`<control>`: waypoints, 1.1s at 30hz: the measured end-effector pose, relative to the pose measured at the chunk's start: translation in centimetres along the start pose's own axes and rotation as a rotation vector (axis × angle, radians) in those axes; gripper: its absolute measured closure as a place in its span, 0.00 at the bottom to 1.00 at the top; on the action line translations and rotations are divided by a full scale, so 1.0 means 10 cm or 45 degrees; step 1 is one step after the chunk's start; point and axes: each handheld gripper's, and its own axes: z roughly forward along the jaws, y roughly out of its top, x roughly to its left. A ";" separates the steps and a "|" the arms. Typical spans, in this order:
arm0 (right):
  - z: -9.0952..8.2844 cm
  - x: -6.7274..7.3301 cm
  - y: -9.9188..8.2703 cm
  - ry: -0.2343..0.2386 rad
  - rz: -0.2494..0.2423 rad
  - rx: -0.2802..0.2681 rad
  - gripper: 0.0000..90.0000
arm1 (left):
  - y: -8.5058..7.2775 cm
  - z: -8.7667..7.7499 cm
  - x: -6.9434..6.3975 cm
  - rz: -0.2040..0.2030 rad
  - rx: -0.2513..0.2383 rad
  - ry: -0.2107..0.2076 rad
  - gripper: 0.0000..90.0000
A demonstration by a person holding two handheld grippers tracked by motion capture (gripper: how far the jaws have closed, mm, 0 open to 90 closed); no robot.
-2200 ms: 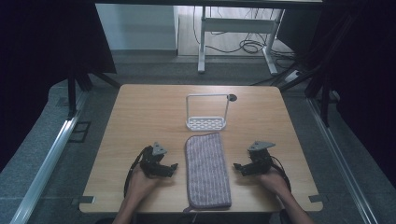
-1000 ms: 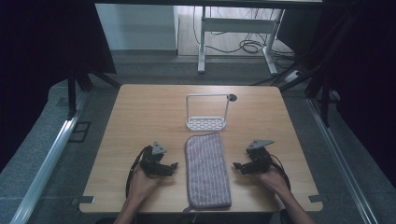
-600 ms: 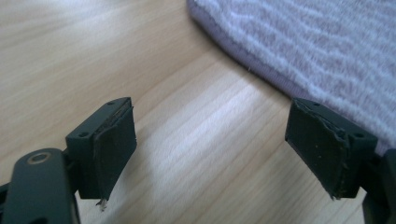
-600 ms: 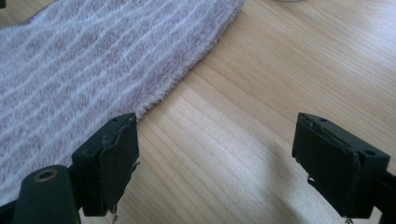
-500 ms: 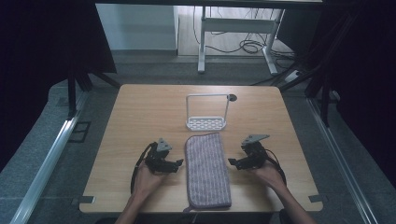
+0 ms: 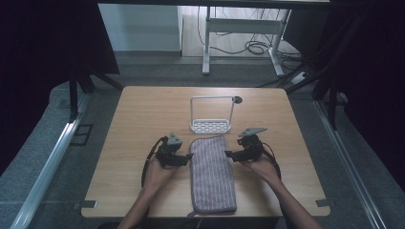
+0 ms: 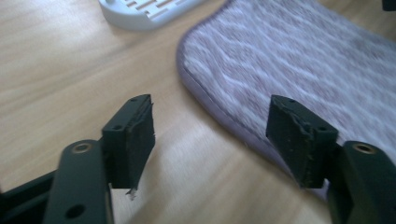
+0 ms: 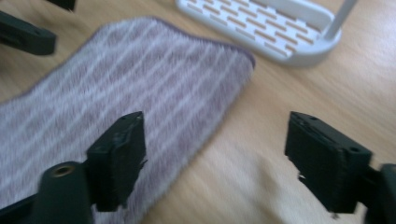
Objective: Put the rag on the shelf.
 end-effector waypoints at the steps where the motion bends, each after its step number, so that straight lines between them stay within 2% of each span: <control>1: 0.03 0.00 0.03 0.004 0.002 -0.004 0.29 | 0.02 0.02 0.01 -0.004 0.000 -0.003 0.40; 4: 0.12 0.02 0.09 0.012 -0.006 0.000 0.38 | 0.10 0.10 0.00 0.004 0.011 -0.016 0.41; 5: 0.12 0.02 0.09 0.012 -0.006 0.000 0.38 | 0.10 0.10 0.00 0.004 0.011 -0.016 0.41; 8: 0.24 0.04 0.12 0.000 -0.013 0.031 0.48 | 0.17 0.18 0.00 0.027 0.024 0.012 0.41; 14: 0.34 0.03 0.09 -0.016 -0.007 0.068 0.53 | 0.19 0.35 0.00 0.056 0.094 0.029 0.43; 15: 0.36 0.03 0.08 -0.013 -0.012 0.077 0.54 | 0.17 0.37 0.01 0.029 0.076 -0.006 0.47; 17: 0.39 0.04 0.04 -0.012 -0.023 0.079 0.57 | 0.18 0.36 0.00 0.032 0.085 -0.012 0.49; 20: 0.39 0.07 0.05 0.013 -0.046 0.088 0.73 | 0.20 0.36 -0.03 0.033 0.099 -0.028 0.63; 21: 0.39 0.09 0.05 0.022 -0.049 0.083 0.80 | 0.21 0.36 -0.05 0.027 0.104 -0.052 0.69; 23: 0.39 0.11 0.04 0.039 -0.055 0.081 0.87 | 0.20 0.37 -0.06 -0.002 0.090 -0.093 0.86; 24: 0.39 0.12 0.04 0.035 -0.073 0.078 0.89 | 0.19 0.37 -0.06 -0.013 0.082 -0.101 0.89; 27: 0.38 0.17 0.04 0.010 -0.121 0.076 0.92 | 0.18 0.36 -0.04 -0.026 0.078 -0.119 0.91; 29: 0.37 0.17 0.04 0.009 -0.131 0.074 0.92 | 0.19 0.35 -0.04 -0.019 0.073 -0.119 0.91; 31: 0.32 0.18 0.06 0.007 -0.132 0.058 0.93 | 0.23 0.29 -0.06 -0.003 0.027 -0.116 0.91; 32: 0.29 0.18 0.06 0.006 -0.128 0.051 0.93 | 0.23 0.29 -0.06 -0.003 0.027 -0.116 0.91; 33: 0.26 0.18 0.07 0.007 -0.128 0.043 0.93 | 0.27 0.23 -0.07 0.003 -0.009 -0.125 0.91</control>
